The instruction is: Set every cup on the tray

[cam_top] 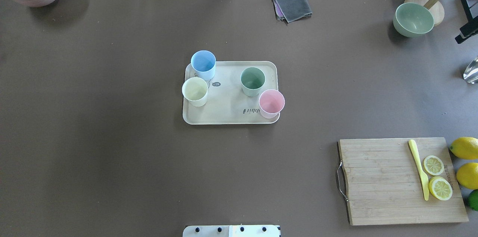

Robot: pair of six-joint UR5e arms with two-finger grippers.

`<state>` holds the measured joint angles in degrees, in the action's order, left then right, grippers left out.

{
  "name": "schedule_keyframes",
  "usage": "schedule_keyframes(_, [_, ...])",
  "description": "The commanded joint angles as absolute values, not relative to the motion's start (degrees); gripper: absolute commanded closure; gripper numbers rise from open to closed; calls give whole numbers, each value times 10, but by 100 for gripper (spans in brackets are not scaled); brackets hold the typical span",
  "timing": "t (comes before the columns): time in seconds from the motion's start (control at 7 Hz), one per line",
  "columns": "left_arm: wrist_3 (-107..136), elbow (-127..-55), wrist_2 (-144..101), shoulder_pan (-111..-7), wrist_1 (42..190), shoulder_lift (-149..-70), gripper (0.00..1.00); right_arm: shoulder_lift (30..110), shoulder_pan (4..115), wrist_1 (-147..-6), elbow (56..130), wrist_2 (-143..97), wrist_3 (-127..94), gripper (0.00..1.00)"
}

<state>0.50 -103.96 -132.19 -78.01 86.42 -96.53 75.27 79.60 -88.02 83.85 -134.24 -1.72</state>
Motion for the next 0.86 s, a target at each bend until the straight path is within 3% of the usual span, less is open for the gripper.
schedule_keyframes(0.0, [4,-1036,-1346,-780,864,-964,2,797,795,-879,884,-1342,-15,0])
schedule_keyframes(0.71, [4,-1026,-1344,-821,860,-917,2,854,794,-875,928,-1342,-7,0])
